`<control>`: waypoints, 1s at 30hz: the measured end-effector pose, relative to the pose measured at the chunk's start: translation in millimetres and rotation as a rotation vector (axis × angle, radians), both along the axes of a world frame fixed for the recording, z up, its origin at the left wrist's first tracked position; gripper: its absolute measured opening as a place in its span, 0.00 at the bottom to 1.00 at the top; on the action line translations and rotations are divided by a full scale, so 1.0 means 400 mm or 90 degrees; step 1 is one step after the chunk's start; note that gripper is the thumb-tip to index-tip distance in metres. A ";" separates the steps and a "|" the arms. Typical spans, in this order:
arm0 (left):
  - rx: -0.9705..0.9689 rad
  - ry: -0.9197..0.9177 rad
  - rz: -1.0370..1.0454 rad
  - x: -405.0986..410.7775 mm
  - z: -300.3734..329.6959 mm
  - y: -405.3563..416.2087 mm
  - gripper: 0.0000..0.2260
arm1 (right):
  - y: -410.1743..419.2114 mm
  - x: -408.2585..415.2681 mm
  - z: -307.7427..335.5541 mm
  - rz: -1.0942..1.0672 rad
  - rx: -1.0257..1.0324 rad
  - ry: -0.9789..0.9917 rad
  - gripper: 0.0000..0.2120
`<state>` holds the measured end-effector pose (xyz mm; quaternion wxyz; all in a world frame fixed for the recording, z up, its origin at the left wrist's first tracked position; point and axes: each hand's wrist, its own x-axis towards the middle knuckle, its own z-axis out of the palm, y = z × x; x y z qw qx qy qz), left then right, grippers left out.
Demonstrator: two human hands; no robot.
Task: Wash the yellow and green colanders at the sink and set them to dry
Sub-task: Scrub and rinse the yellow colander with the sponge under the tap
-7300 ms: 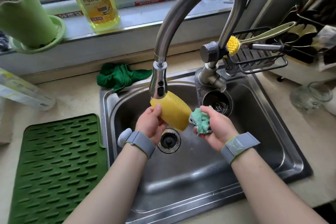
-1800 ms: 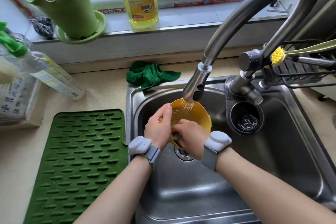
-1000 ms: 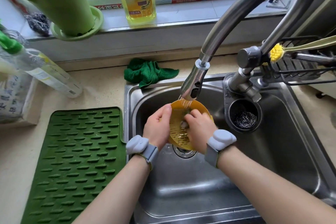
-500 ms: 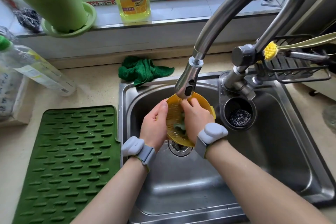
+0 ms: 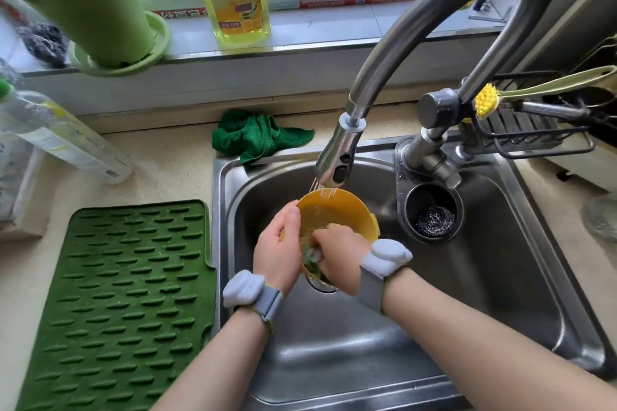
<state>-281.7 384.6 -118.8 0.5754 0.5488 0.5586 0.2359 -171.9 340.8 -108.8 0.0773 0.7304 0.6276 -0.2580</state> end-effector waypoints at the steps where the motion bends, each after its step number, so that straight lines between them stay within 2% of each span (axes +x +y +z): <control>1: 0.001 -0.007 0.014 -0.001 -0.005 0.003 0.14 | 0.003 -0.006 -0.002 0.013 0.031 0.044 0.13; 3: 0.002 -0.023 0.018 0.004 -0.003 0.018 0.18 | 0.020 0.021 -0.010 -0.064 0.120 0.049 0.13; 5: 0.005 -0.022 0.006 0.006 0.001 0.027 0.20 | 0.027 0.044 -0.007 -0.184 0.131 -0.009 0.10; 7: 0.011 -0.010 0.010 0.005 0.007 0.024 0.18 | 0.030 0.024 0.003 -0.117 0.077 -0.002 0.10; 9: -0.007 -0.009 0.017 0.005 0.008 0.020 0.16 | 0.026 0.004 0.012 -0.028 0.108 0.067 0.12; 11: -0.031 -0.018 0.006 0.003 0.011 0.021 0.16 | 0.038 0.029 0.014 -0.077 0.164 0.042 0.11; 13: -0.046 -0.010 -0.016 0.005 0.008 0.018 0.21 | 0.035 0.054 0.010 -0.135 0.137 -0.028 0.08; 14: -0.051 0.000 -0.021 0.005 0.006 0.015 0.22 | 0.032 0.043 0.007 -0.083 0.109 -0.028 0.09; 16: -0.068 0.017 -0.024 0.002 0.006 0.012 0.18 | 0.019 -0.001 0.013 0.094 0.144 0.064 0.10; 18: -0.096 0.023 -0.036 0.002 0.012 0.021 0.18 | 0.019 0.002 0.003 0.146 0.212 0.076 0.07; 20: -0.094 0.013 -0.040 0.001 0.011 0.038 0.17 | 0.027 0.049 -0.007 0.083 0.270 -0.024 0.03; 22: -0.061 0.011 -0.033 0.001 0.008 0.045 0.16 | 0.016 0.051 -0.004 -0.062 0.187 -0.088 0.07; 23: -0.037 0.017 -0.029 -0.002 0.010 0.040 0.15 | 0.010 0.031 -0.009 -0.097 0.108 -0.079 0.09; 25: 0.015 0.032 -0.019 -0.001 0.014 0.033 0.17 | 0.001 -0.007 -0.003 -0.100 0.016 0.035 0.11; 27: 0.020 0.023 -0.009 0.000 0.024 0.034 0.18 | 0.013 -0.011 0.007 -0.070 0.057 0.108 0.14; 30: 0.008 0.023 -0.050 0.003 0.031 0.050 0.19 | 0.029 0.041 -0.005 -0.167 0.175 0.015 0.12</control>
